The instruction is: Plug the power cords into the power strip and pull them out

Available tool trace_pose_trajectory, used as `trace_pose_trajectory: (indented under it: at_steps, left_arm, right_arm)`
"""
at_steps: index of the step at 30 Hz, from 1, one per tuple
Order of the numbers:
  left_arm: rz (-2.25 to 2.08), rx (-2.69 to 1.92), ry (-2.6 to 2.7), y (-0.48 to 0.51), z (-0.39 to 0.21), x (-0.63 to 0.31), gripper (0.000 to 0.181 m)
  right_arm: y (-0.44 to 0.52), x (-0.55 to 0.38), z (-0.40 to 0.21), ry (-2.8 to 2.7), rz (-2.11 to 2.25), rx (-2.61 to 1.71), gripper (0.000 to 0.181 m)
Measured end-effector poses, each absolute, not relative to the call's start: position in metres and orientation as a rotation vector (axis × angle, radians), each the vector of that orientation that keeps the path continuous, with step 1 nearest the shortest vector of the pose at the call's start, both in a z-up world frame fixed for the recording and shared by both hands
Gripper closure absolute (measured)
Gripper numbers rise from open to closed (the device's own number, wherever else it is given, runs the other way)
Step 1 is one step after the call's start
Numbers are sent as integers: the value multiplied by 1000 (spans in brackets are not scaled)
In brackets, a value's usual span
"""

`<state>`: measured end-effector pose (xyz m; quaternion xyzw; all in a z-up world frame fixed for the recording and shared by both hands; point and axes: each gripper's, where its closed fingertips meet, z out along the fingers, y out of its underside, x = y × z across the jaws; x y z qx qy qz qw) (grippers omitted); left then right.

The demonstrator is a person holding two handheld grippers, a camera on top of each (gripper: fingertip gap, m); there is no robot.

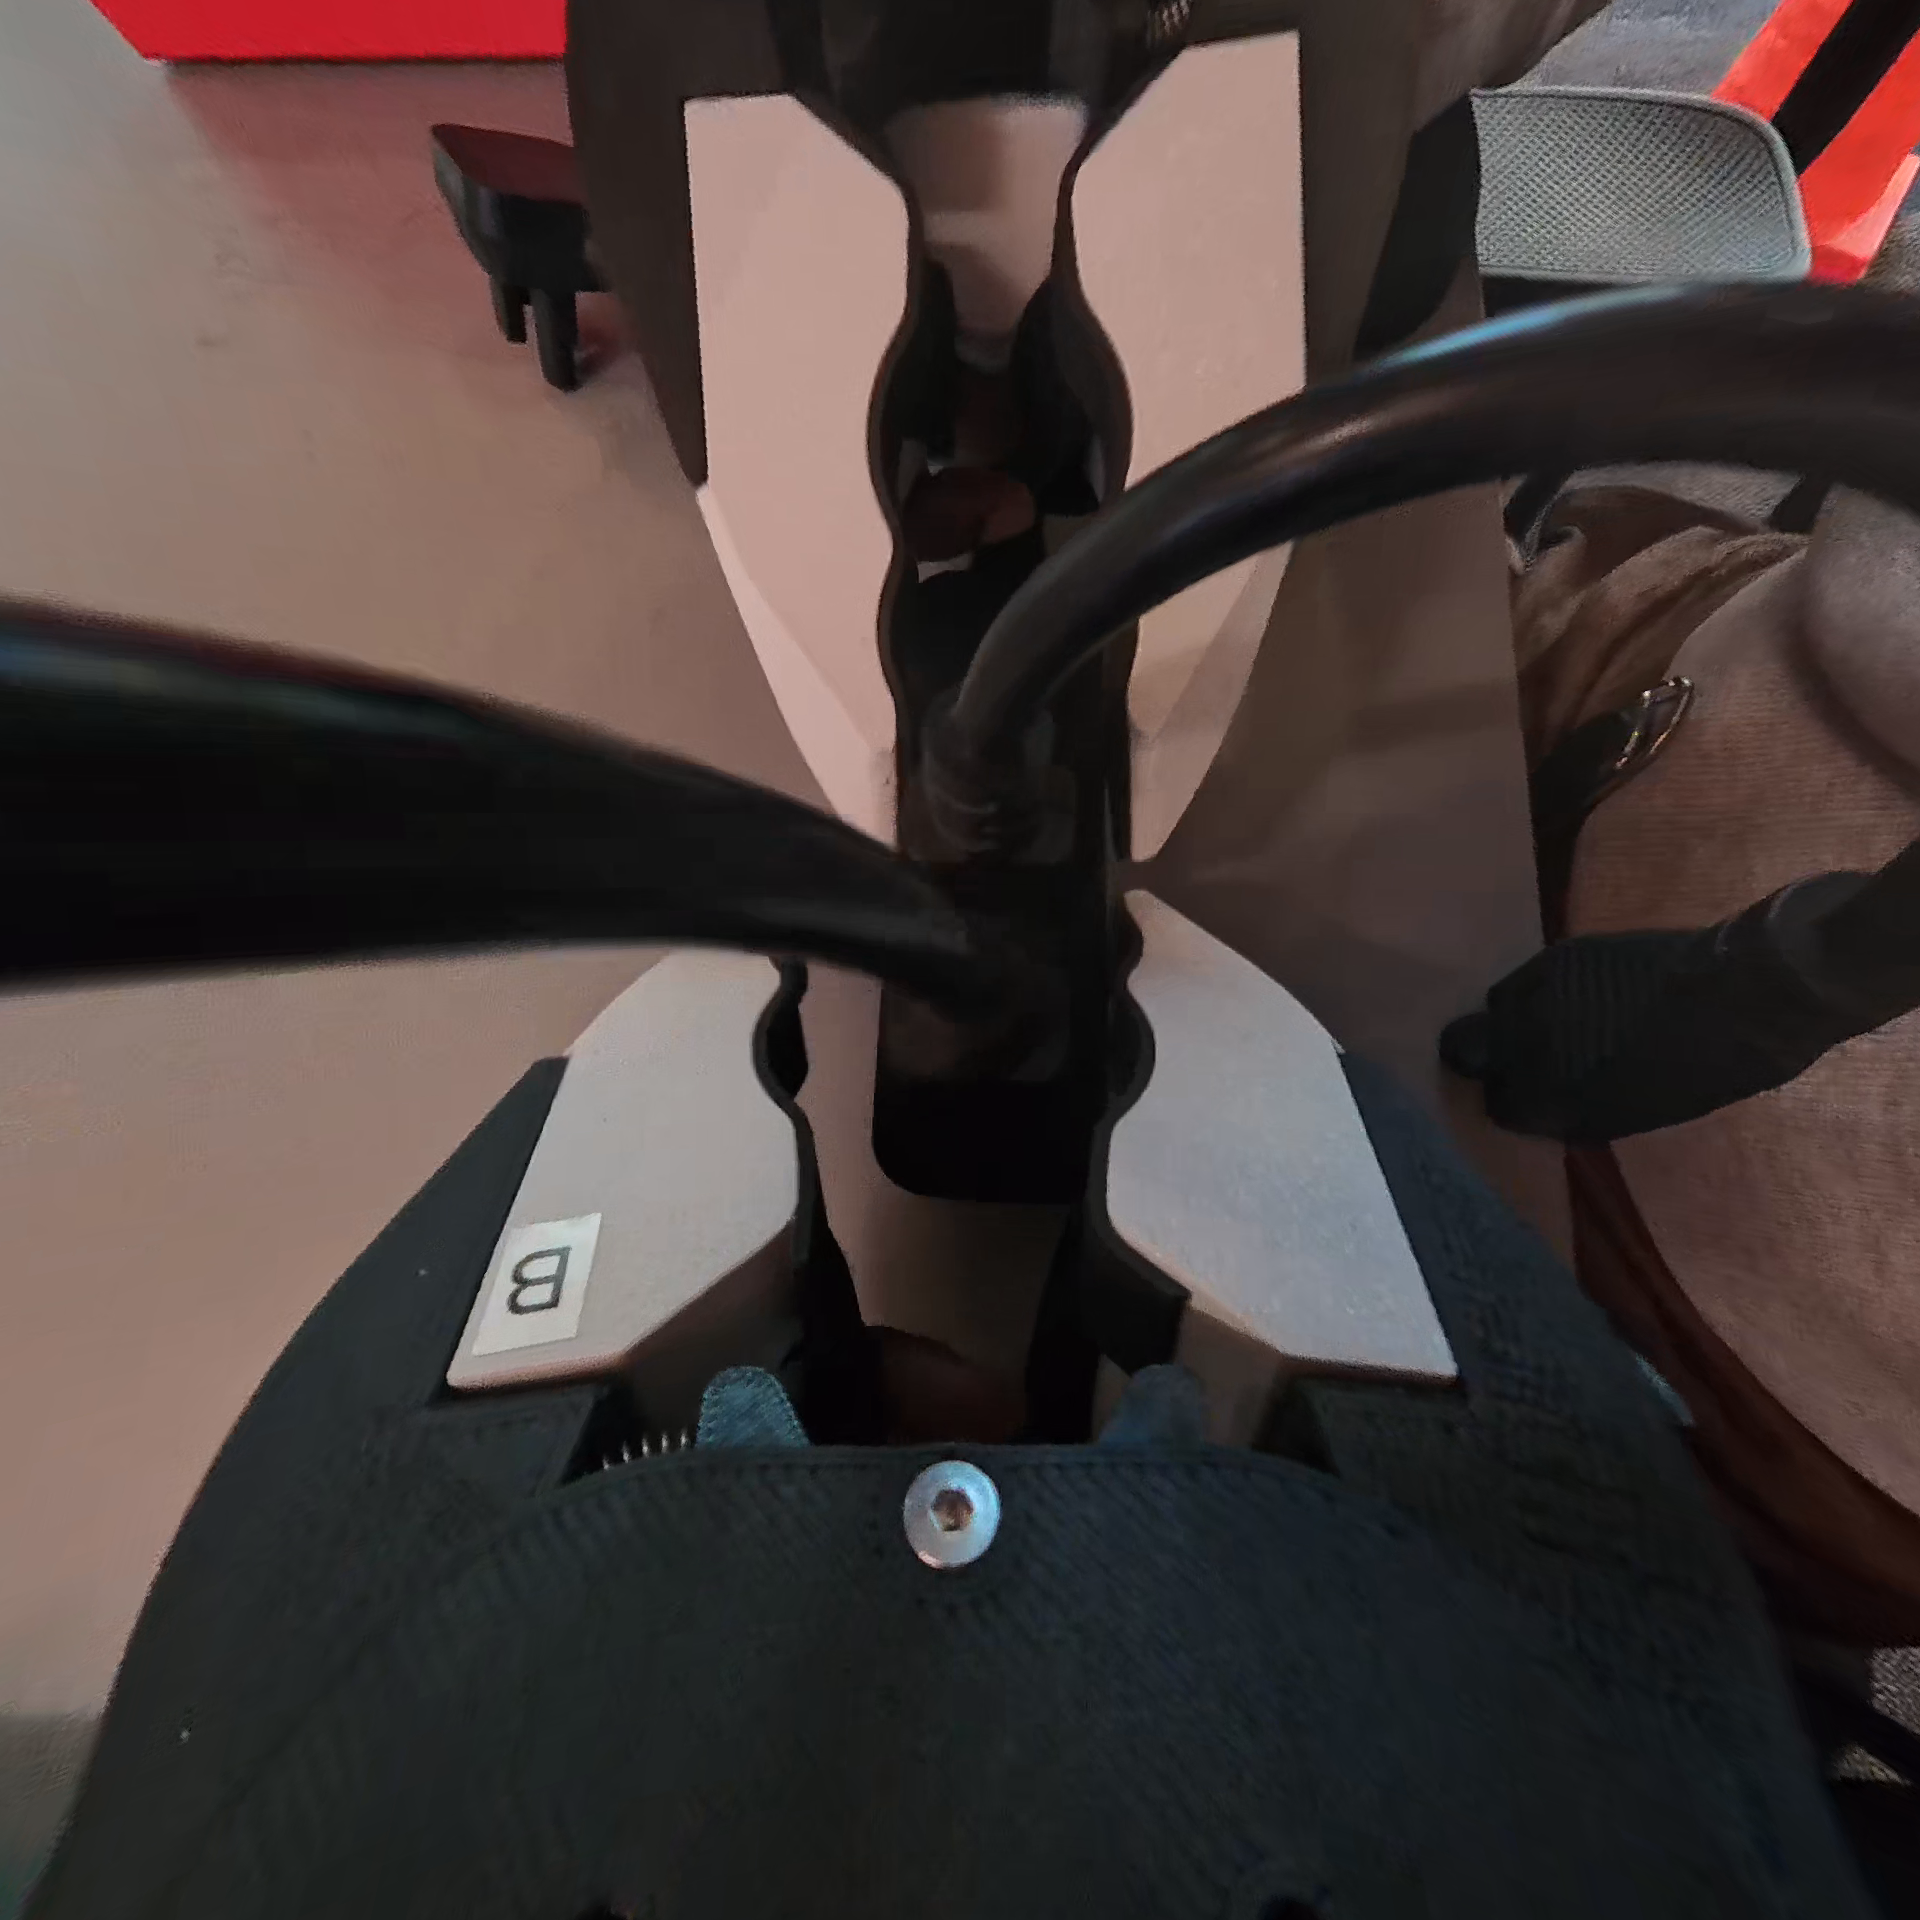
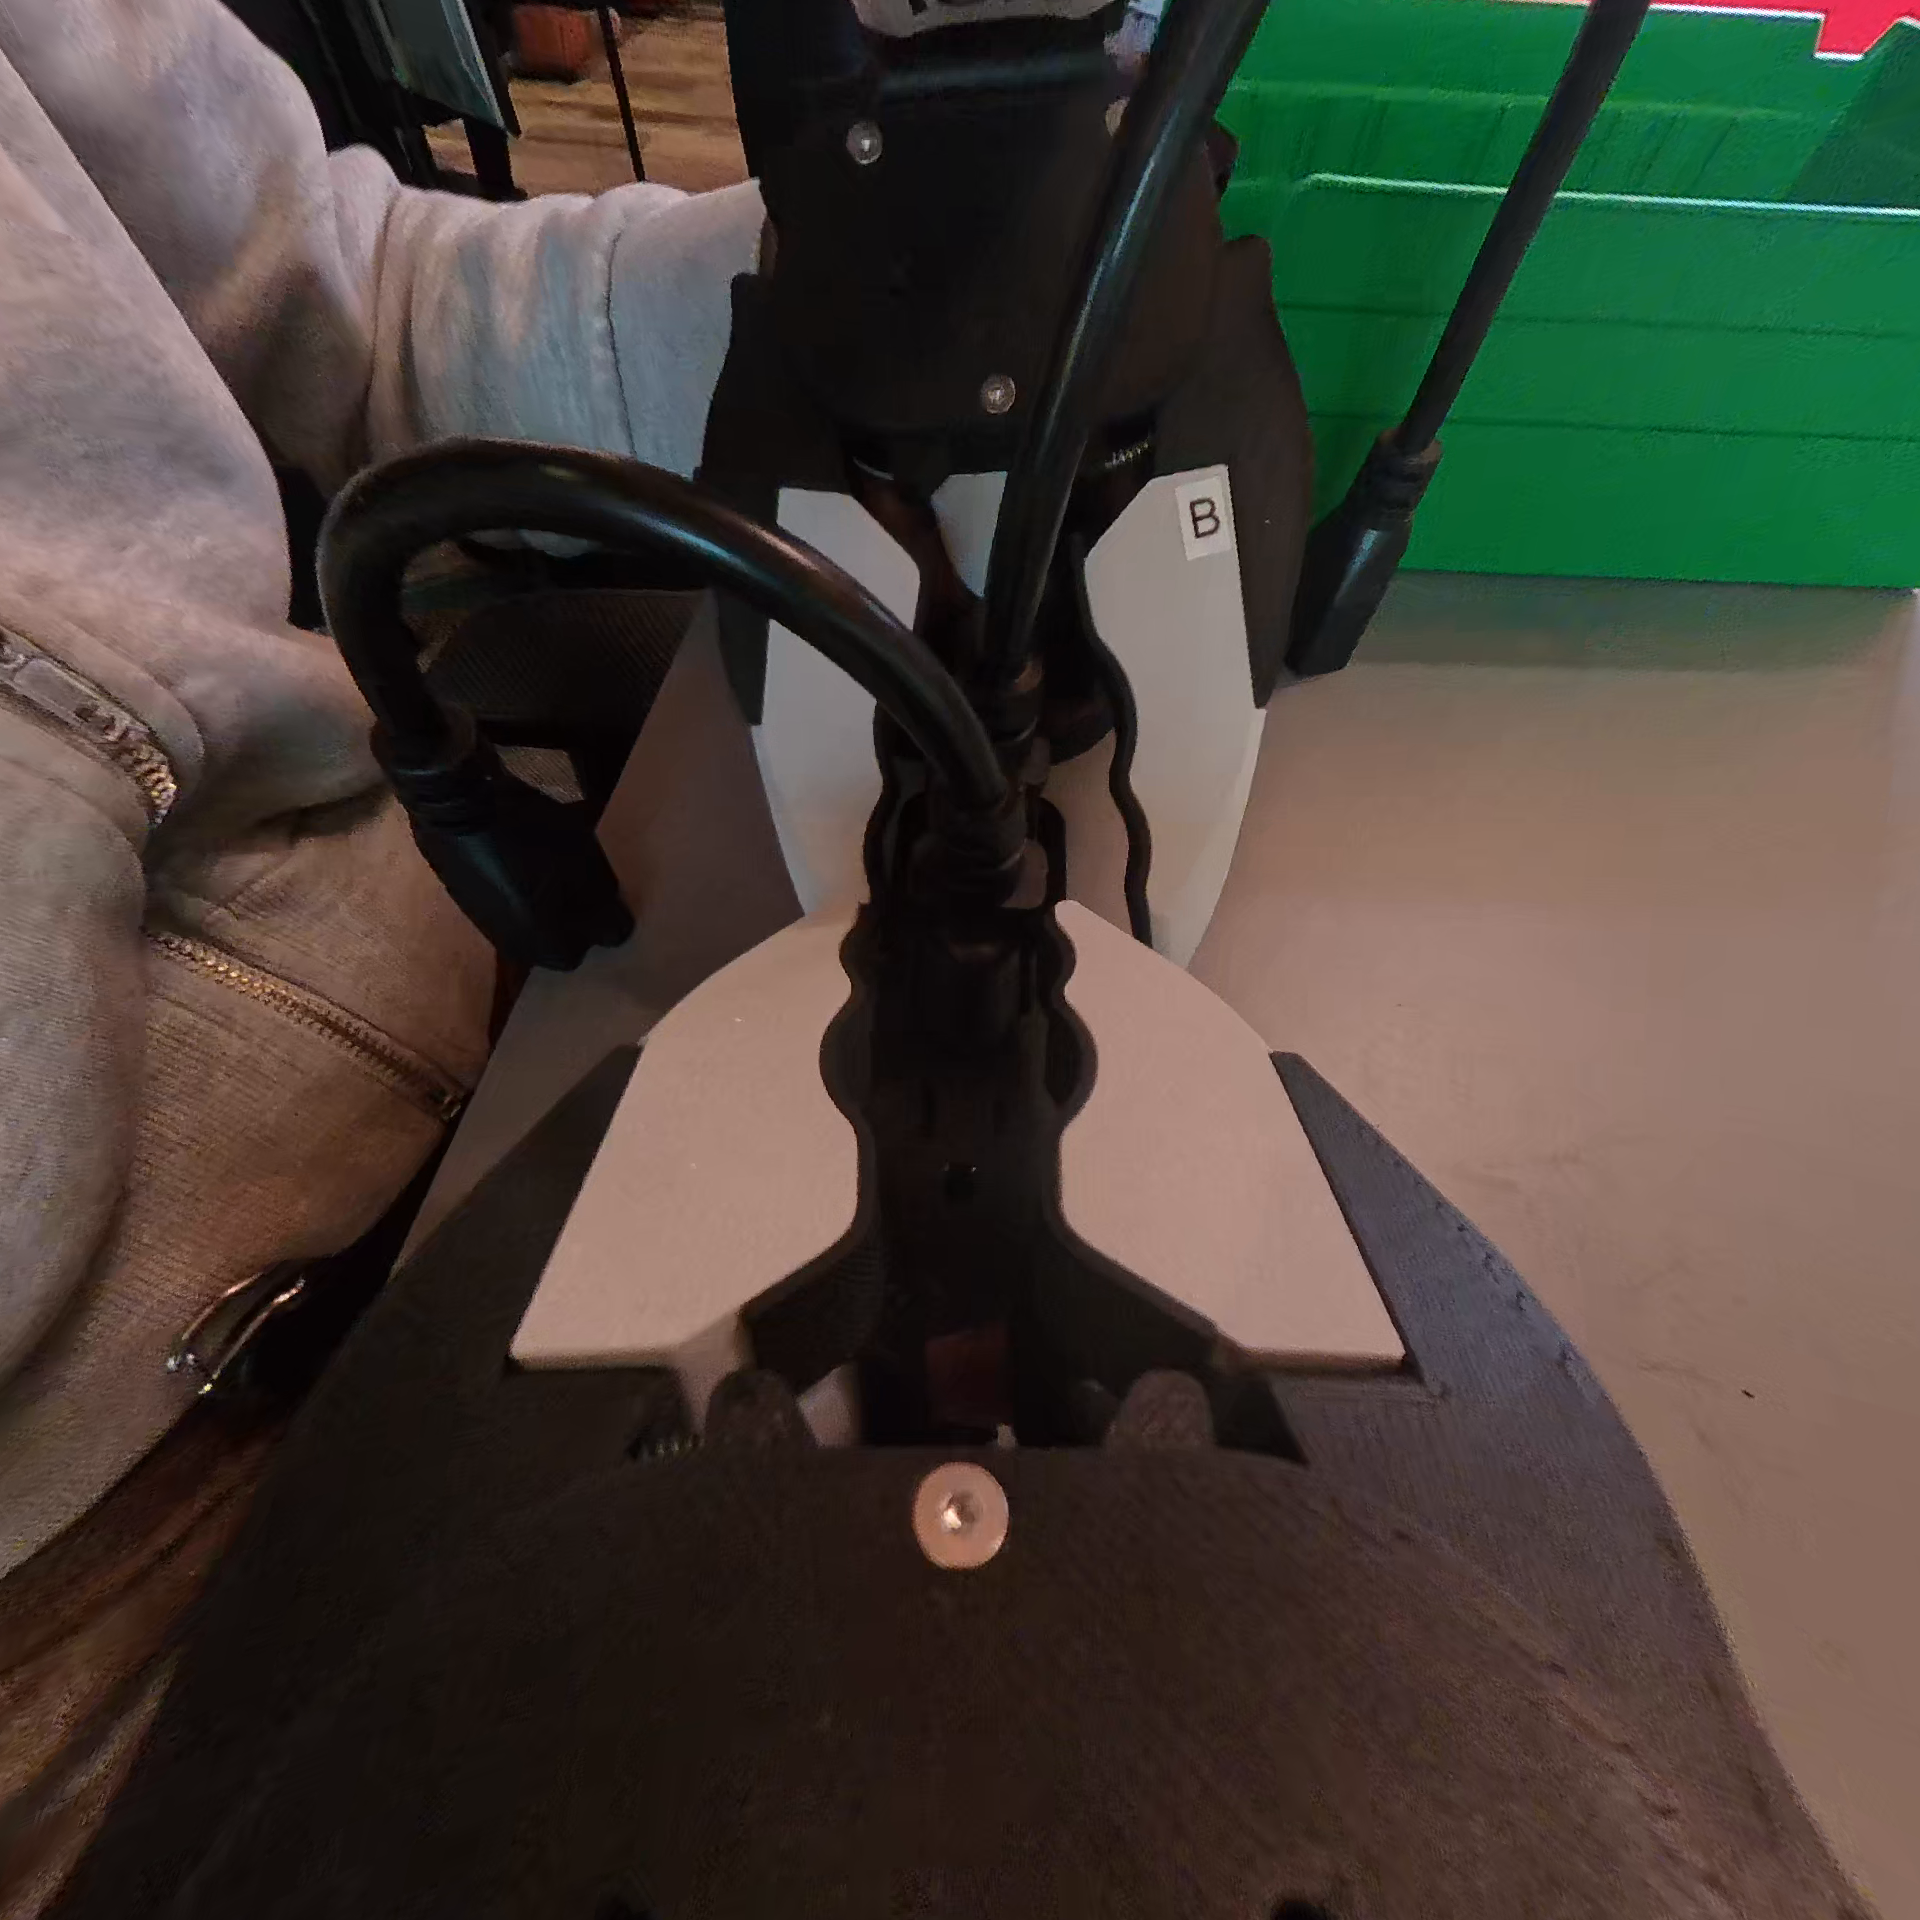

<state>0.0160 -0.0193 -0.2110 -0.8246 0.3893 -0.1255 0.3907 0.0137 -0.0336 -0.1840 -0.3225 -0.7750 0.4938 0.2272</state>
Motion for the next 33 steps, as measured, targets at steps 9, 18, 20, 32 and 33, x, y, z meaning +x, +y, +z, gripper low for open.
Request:
trace_pose_trajectory:
  at_steps: [9, 18, 20, 32, 33]
  left_arm:
    - [-368, -2199, 1094, -30, -227, 20, 136]
    - [-380, -2187, 1085, -30, -227, 21, 136]
    - [-382, -2187, 1086, -31, -226, 21, 136]
    - [-390, -2181, 1086, -32, -225, 22, 136]
    - [-391, -2180, 1087, -32, -225, 22, 136]
  right_arm:
    - [-35, 12, -184, -2139, 1346, -915, 152]
    - [-32, 13, -185, -2142, 1288, -922, 158]
    - [-34, 10, -184, -2169, 1283, -895, 158]
    - [-35, 10, -182, -2152, 1333, -899, 159]
    - [-35, 10, -182, -2145, 1337, -903, 159]
